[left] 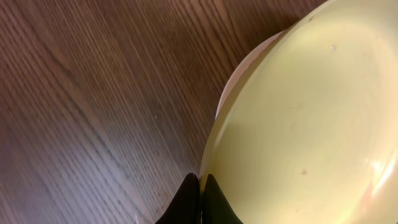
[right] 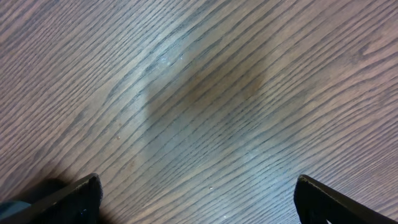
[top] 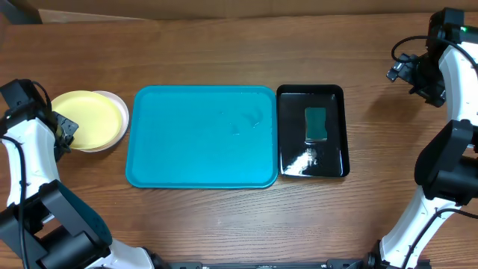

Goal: Clean dirty plates on tray and stack at the side
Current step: 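Carry the yellow plate left and lower it onto the plate stack, then open the left gripper and release the yellow plate on the stack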

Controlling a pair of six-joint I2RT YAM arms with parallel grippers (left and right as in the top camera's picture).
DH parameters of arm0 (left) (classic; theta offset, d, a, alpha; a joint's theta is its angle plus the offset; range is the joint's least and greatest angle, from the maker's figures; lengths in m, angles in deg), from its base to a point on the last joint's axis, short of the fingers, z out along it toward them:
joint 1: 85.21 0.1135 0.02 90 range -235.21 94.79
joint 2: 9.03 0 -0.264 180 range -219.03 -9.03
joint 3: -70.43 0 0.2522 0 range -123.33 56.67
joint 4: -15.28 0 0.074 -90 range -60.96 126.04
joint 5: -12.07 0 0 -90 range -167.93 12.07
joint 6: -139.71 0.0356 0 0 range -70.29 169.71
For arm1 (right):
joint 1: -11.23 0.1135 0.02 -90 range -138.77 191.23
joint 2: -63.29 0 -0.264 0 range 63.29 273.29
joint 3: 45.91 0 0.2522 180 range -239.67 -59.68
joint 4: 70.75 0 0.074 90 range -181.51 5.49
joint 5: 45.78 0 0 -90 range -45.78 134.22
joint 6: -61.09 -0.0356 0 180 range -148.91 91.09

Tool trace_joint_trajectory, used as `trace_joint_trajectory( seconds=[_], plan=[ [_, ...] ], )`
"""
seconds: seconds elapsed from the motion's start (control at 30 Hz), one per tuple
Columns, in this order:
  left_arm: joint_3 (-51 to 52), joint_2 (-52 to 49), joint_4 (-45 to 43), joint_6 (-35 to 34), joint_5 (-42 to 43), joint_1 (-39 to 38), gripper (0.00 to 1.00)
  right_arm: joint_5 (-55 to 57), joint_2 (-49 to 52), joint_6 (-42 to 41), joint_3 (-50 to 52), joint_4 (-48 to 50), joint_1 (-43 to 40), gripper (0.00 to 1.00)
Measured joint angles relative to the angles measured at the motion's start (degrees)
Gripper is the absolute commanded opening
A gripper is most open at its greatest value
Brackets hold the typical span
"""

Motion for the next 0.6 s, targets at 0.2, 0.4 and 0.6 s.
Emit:
trace_joint_trajectory(
  seconds=[0.2,0.4,0.6],
  plan=[
    [1.73,0.00,-3.34,-0.22,0.79,0.00,0.04,0.00,0.00,0.04,0.00,-0.04,0.00,1.00],
    [3.93,0.00,-6.69,-0.61,1.07,0.00,0.04,0.00,0.00,0.04,0.00,0.02,0.00,1.00],
    [4.28,0.00,-7.58,-0.63,1.95,0.00,0.05,0.00,0.00,0.02,0.00,0.04,0.00,1.00]
  ],
)
